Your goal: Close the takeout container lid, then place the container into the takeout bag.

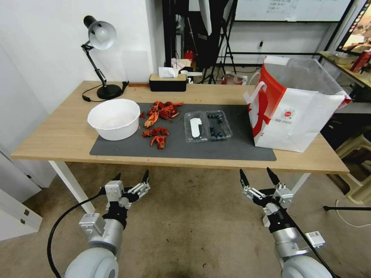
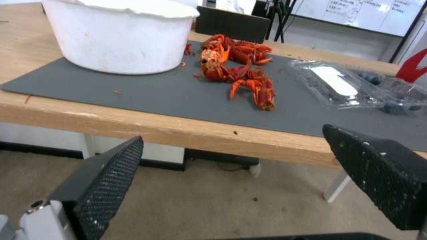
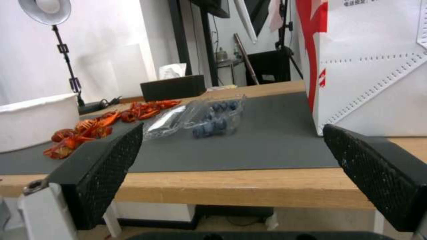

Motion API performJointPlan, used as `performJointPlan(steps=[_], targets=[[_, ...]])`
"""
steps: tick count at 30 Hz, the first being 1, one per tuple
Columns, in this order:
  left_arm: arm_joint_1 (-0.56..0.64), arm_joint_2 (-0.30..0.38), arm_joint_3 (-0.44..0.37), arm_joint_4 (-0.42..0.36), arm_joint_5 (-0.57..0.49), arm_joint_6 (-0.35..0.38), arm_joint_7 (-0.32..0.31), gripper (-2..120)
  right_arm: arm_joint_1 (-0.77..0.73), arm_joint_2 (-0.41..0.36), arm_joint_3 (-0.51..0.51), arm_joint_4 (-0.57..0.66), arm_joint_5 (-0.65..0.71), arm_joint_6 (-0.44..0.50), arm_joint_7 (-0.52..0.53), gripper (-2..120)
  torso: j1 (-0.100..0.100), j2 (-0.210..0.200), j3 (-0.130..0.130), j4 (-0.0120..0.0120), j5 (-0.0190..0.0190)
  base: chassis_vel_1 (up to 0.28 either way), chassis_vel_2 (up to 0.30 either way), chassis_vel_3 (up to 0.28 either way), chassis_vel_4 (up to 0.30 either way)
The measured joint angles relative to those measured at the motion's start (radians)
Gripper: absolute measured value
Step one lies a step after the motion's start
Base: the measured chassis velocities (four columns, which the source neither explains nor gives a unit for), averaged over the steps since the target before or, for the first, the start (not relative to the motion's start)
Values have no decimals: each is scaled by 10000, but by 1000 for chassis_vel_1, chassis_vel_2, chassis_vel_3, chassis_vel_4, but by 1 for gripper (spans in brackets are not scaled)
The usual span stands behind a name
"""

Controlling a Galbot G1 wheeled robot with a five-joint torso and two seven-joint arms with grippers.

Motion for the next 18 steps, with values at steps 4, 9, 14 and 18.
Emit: performJointPlan(steps=[4,9,14,18], targets=[[-35,42,0,-6,-18,-11,3,100,-45,11,10,0,-66,15,59,100,0,0,0,0,0,0,0,0,0],[-180,133,117,21,-347,-31,-68,100,-119,97,68,0,-88,24,120,100,1,0,0,0,-1,0,0,0,0],[-760,472,564,181,-1894,-337,-552,100,-172,111,96,-4,-95,35,129,100,1,0,0,-5,0,0,0,0,0],[-1093,748,779,78,-3086,-902,-1394,100,341,-151,-223,-89,8,-122,185,100,1,-1,1,1,0,0,0,0,0]])
